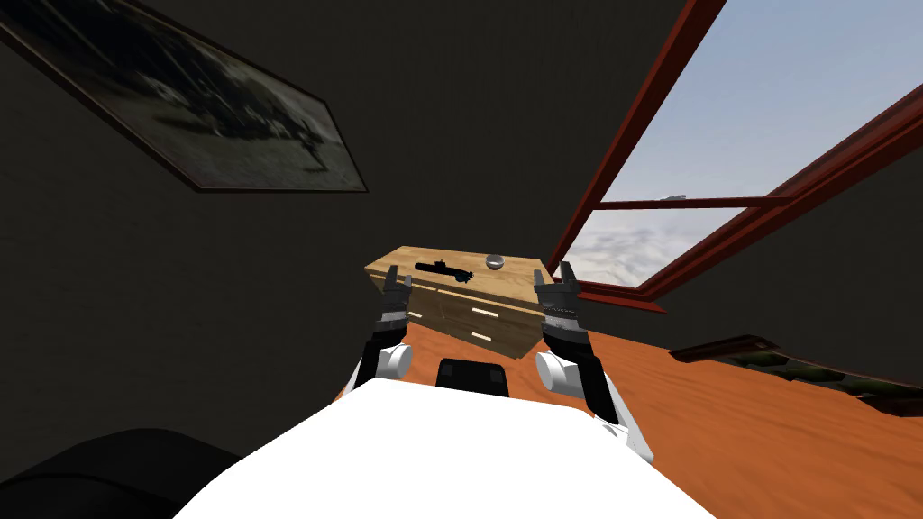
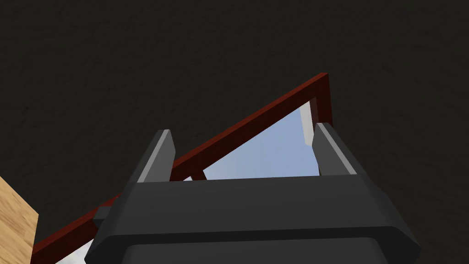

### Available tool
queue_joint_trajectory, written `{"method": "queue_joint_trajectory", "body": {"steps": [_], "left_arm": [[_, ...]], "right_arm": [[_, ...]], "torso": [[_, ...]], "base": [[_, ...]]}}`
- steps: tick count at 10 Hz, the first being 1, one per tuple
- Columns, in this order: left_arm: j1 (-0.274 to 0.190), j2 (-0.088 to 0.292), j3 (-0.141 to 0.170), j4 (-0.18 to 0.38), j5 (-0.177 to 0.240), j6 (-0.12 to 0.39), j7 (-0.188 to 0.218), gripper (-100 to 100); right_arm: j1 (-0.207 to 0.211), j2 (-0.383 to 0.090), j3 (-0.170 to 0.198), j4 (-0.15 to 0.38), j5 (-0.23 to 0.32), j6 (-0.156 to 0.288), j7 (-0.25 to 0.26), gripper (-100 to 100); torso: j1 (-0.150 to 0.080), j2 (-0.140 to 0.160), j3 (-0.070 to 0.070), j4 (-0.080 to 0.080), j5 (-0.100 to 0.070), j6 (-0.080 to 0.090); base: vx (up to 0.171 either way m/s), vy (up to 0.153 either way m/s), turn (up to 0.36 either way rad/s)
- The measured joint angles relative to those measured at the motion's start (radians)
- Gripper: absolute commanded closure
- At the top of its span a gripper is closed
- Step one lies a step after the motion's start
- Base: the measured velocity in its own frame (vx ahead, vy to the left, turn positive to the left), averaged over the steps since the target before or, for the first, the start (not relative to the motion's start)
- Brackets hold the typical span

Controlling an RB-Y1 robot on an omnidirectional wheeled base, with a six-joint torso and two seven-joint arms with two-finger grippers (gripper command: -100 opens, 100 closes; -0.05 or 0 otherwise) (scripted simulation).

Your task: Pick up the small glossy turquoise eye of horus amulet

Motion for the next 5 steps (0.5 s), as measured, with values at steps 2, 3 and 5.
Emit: {"method": "queue_joint_trajectory", "body": {"steps": [2,3,5], "left_arm": [[-0.013,0.051,-0.003,0.007,0.009,0.022,0.006,-100],[-0.019,0.071,-0.004,0.008,0.015,0.038,0.010,-100],[-0.036,0.112,-0.009,0.019,0.037,0.085,0.026,-100]], "right_arm": [[0.000,0.000,0.000,0.000,0.000,0.000,0.000,0],[0.000,0.000,0.000,0.000,0.000,0.000,0.000,0],[0.000,0.000,0.000,0.000,0.000,0.000,0.000,0]], "torso": [[-0.001,0.000,0.000,0.000,0.000,0.000],[-0.001,0.000,0.000,0.000,0.000,0.000],[-0.002,0.000,0.000,0.000,0.000,0.000]], "base": [[0.002,-0.018,0.028],[0.001,-0.024,0.066],[0.005,-0.027,0.039]]}}
